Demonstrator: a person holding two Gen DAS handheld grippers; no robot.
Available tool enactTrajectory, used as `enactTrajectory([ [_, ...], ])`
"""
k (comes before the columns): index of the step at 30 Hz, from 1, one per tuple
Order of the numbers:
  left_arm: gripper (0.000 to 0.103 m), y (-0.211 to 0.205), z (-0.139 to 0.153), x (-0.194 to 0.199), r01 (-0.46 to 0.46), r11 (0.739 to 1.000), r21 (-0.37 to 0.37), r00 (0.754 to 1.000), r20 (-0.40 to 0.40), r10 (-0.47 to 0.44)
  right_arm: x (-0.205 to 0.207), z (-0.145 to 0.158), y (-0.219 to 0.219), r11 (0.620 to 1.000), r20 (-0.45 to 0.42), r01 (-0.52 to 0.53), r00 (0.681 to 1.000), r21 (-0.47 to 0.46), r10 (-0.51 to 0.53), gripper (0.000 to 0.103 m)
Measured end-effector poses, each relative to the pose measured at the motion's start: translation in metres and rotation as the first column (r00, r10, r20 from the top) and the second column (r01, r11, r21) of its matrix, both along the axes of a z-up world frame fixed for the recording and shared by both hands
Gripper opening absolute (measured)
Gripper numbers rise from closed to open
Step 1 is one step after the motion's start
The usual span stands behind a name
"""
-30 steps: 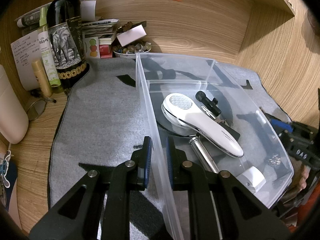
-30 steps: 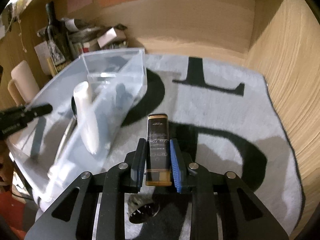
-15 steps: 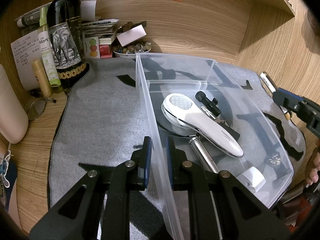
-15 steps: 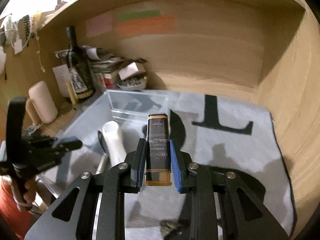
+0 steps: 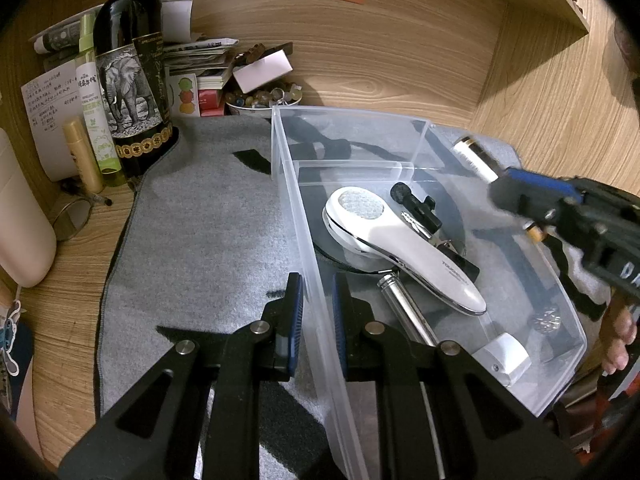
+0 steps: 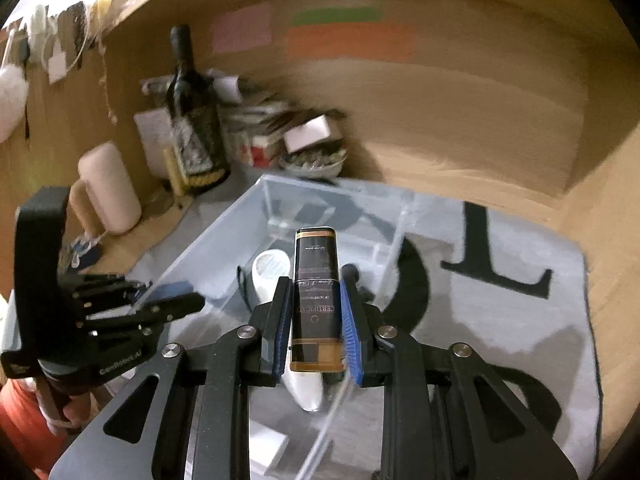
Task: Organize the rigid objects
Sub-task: 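Carry the black-and-gold tube with the right tool into the box and release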
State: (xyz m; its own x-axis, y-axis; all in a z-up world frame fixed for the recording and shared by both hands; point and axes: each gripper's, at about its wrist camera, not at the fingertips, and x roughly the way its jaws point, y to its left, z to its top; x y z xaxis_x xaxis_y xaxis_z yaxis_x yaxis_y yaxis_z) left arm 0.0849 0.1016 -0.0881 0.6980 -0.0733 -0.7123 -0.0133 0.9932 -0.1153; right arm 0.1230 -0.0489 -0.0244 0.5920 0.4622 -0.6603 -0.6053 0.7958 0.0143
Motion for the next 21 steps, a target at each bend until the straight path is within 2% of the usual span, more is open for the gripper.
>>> enactTrajectory([
  [12,0.013,0.0,0.0,0.001,0.0,1.0,0.0,1.0,0.0,0.0,0.016,-0.029,0.021,0.99,-0.096,-0.065,0.994,-0.125,0.053,0.022],
  [21,0.013,-0.001,0.0,0.002,0.0,1.0,0.0,1.0,-0.001,0.0,0.015,-0.029,0.021,0.991,-0.102,-0.072,0.993,-0.117,0.061,0.022],
])
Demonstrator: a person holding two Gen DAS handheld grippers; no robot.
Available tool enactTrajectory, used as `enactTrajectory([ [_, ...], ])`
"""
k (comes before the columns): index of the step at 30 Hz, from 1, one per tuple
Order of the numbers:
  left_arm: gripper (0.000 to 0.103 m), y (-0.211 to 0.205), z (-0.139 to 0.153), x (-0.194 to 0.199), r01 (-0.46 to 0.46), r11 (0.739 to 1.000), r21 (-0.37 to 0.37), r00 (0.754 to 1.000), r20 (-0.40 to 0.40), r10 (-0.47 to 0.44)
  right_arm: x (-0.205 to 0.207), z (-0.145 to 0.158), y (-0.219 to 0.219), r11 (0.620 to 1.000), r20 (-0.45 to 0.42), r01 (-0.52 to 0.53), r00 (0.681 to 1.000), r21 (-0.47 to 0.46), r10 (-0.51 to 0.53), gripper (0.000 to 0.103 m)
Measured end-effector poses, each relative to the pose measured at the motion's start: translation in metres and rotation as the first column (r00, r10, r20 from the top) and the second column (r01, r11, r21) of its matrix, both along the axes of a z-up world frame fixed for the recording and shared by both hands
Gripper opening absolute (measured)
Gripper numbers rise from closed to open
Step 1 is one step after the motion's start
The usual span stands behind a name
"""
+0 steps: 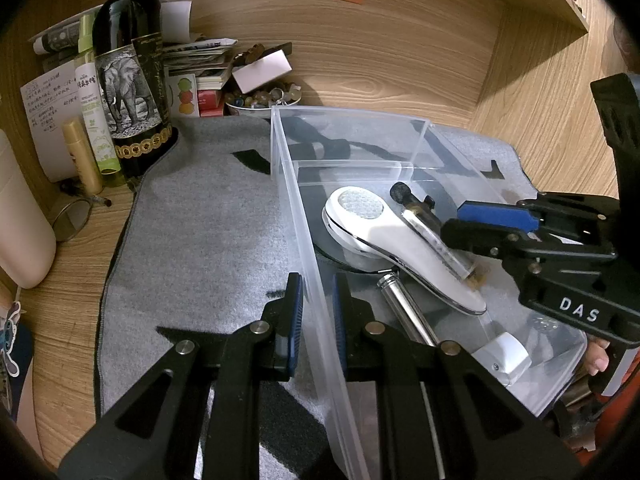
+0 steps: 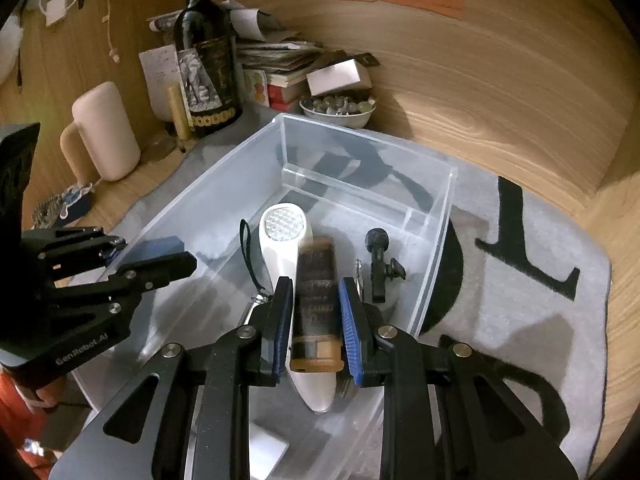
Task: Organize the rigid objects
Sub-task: 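Carry the black-and-gold tube with the right tool into the box and release, then grasp the round black-and-silver item on the mat with the right tool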
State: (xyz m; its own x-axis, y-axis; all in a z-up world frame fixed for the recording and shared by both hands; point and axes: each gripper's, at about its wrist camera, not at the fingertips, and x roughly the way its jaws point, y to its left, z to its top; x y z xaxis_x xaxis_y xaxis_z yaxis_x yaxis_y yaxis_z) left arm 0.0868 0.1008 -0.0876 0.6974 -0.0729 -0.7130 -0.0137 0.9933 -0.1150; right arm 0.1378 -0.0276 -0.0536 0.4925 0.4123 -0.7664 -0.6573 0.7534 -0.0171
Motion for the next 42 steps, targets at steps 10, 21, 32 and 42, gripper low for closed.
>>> enactTrajectory([
  [10,0.013,0.0,0.0,0.0,0.001,1.0,0.0,1.0,0.0,-0.001,-0.005,0.015,-0.009,0.998,0.038,0.03,0.999,0.052,-0.032,0.04],
  [21,0.013,0.0,0.0,0.0,0.0,1.0,-0.001,1.0,0.0,0.0,-0.022,0.043,-0.041,0.985,0.167,0.119,0.976,0.126,-0.139,0.076],
  [32,0.013,0.0,0.0,0.0,0.0,1.0,0.002,1.0,0.001,0.0,-0.04,0.03,-0.093,0.966,0.17,0.243,0.952,0.086,-0.254,0.078],
  [42,0.013,-0.001,0.0,0.001,0.0,1.0,0.003,1.0,0.001,0.0,-0.045,-0.011,-0.113,0.959,0.029,0.28,0.959,0.05,-0.282,0.074],
])
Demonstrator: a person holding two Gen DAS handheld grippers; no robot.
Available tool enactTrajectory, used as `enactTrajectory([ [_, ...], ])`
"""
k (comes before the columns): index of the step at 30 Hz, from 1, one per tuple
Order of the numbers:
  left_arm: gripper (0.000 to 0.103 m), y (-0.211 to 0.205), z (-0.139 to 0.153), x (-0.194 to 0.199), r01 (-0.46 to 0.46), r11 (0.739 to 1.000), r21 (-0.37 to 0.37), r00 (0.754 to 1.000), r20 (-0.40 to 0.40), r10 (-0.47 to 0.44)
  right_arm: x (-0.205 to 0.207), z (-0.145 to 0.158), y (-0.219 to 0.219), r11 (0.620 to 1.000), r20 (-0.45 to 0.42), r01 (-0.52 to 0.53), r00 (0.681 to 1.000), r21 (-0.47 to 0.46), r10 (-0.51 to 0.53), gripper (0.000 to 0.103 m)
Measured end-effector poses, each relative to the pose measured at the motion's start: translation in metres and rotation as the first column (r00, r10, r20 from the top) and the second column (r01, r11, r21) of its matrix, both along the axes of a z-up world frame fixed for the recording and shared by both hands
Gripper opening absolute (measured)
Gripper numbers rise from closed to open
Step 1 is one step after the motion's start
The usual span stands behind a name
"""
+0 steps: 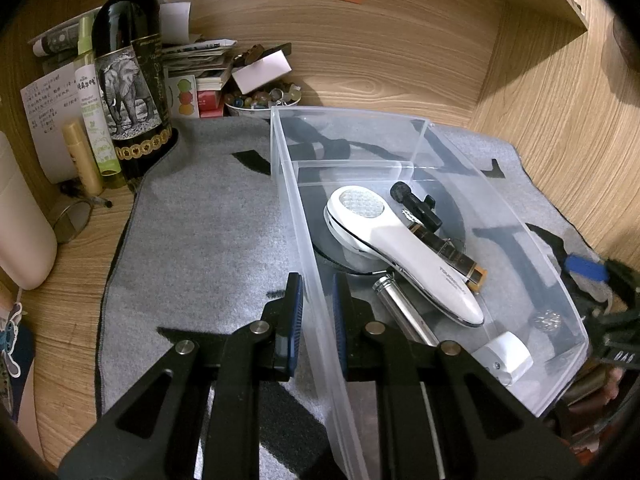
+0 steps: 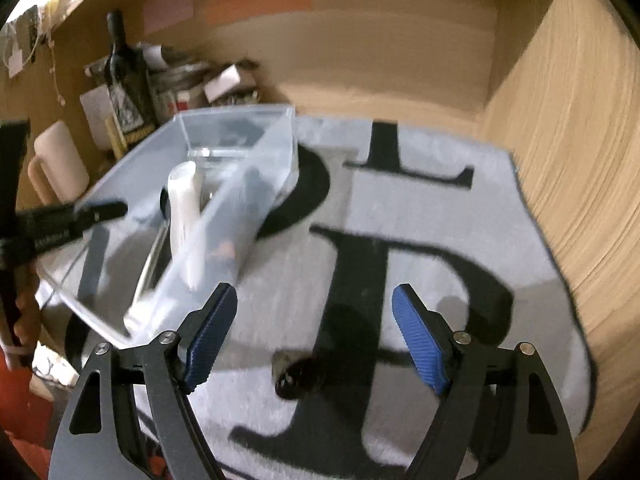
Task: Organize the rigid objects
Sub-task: 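Grasp the round black-and-silver item on the mat with the right tool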
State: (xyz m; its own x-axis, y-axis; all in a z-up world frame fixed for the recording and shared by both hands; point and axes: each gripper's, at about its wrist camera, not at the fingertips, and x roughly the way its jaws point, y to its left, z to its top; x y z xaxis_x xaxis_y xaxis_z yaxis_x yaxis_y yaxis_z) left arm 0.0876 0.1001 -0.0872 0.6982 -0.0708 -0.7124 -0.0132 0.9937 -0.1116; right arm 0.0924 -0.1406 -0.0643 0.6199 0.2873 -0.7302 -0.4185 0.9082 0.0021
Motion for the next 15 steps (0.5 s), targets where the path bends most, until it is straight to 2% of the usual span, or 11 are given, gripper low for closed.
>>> enactTrajectory([
  [1,0.013,0.0,0.0,0.0,0.0,1.0,0.0,1.0,0.0,0.0,-0.001,-0.004,0.0,1.0,-0.013,-0.004,1.0,-0.004,0.004,0.07],
  [4,0.013,0.0,0.0,0.0,0.0,1.0,-0.001,1.0,0.0,0.0,-0.002,-0.019,0.001,1.0,-0.077,-0.027,0.997,-0.015,0.025,0.04],
  [6,0.013,0.0,0.0,0.0,0.0,1.0,0.0,1.0,0.001,0.0,-0.002,-0.027,0.002,0.999,-0.113,-0.037,0.993,-0.021,0.035,0.03],
  [15,0.013,0.001,0.0,0.0,0.0,1.0,-0.006,1.0,0.002,0.0,-0.009,-0.016,0.009,0.998,-0.036,-0.052,0.998,-0.034,0.051,0.03],
])
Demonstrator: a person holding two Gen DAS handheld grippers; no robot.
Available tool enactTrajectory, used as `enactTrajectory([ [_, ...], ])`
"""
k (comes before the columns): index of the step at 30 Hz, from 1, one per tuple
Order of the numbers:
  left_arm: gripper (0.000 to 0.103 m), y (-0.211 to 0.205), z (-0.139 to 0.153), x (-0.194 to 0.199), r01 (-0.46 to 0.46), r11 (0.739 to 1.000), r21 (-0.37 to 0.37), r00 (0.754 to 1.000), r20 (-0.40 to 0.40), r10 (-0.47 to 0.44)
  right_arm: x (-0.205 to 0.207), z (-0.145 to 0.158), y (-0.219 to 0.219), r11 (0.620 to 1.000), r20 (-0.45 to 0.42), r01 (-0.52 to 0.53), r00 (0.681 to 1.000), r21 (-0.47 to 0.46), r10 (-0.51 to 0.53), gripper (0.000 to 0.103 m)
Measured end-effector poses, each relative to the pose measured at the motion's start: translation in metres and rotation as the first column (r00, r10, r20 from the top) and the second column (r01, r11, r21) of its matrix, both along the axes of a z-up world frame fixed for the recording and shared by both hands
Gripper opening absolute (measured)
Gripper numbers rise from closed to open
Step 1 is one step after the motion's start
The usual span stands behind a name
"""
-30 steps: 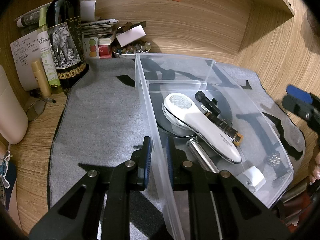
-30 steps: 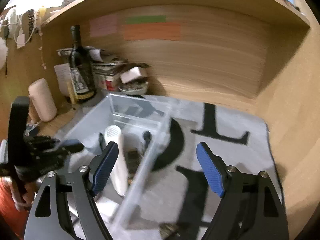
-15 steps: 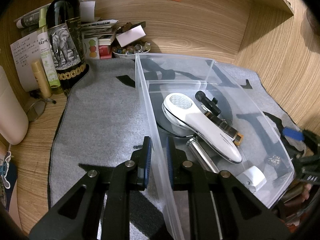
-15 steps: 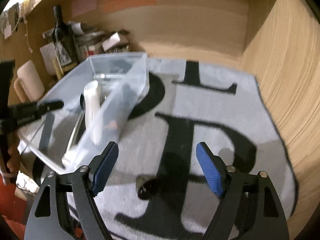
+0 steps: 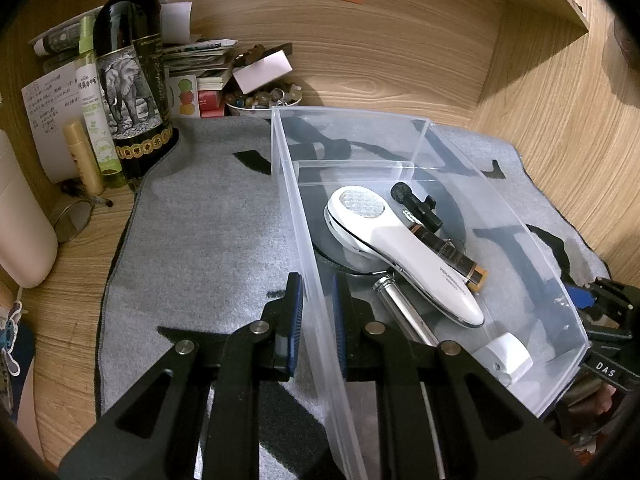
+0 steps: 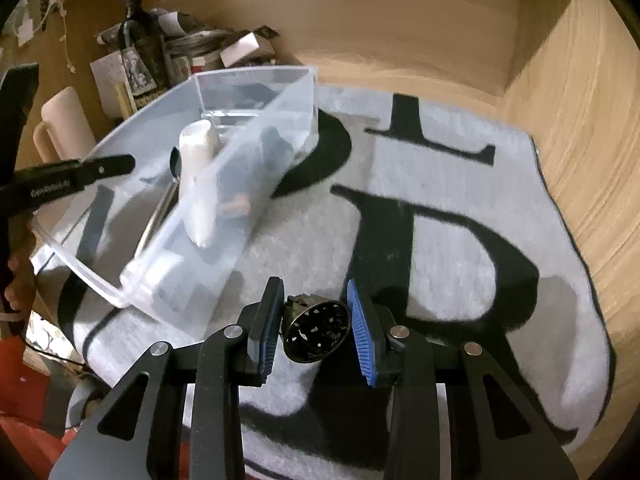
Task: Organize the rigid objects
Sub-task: 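Grasp the round black-and-silver item on the mat with the right tool, then carry the round item with the right tool into the box and release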
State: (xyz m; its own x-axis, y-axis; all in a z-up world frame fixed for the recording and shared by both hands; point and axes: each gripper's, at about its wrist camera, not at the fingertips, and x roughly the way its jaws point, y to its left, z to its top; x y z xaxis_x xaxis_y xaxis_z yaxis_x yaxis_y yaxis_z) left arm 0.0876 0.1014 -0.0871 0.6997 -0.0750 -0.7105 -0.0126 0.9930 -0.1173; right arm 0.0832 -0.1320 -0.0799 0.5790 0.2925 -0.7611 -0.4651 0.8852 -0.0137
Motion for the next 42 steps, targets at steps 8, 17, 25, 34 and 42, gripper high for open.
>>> enactTrajectory([
  [8,0.013,0.0,0.0,0.0,0.0,1.0,0.001,1.0,0.0,0.0,0.006,0.022,0.006,1.0,0.069,0.003,0.998,0.021,-0.005,0.03],
  [17,0.013,0.0,0.0,-0.001,0.0,1.0,0.003,1.0,0.0,0.0,0.016,0.054,0.015,0.998,0.161,-0.004,0.987,0.062,-0.006,0.03],
  [25,0.013,0.0,0.0,-0.001,0.0,1.0,0.002,1.0,0.0,0.0,0.022,0.079,0.038,0.994,0.233,-0.076,0.971,0.084,0.055,0.03],
  [34,0.013,0.0,0.0,0.0,0.0,1.0,0.002,1.0,0.0,0.0,0.039,0.074,0.07,0.984,0.19,-0.154,0.973,0.091,0.134,0.03],
  [42,0.013,0.0,0.0,0.0,0.0,1.0,0.003,1.0,0.0,0.0,0.064,0.048,0.088,0.984,0.074,-0.158,0.986,0.077,0.152,0.03],
])
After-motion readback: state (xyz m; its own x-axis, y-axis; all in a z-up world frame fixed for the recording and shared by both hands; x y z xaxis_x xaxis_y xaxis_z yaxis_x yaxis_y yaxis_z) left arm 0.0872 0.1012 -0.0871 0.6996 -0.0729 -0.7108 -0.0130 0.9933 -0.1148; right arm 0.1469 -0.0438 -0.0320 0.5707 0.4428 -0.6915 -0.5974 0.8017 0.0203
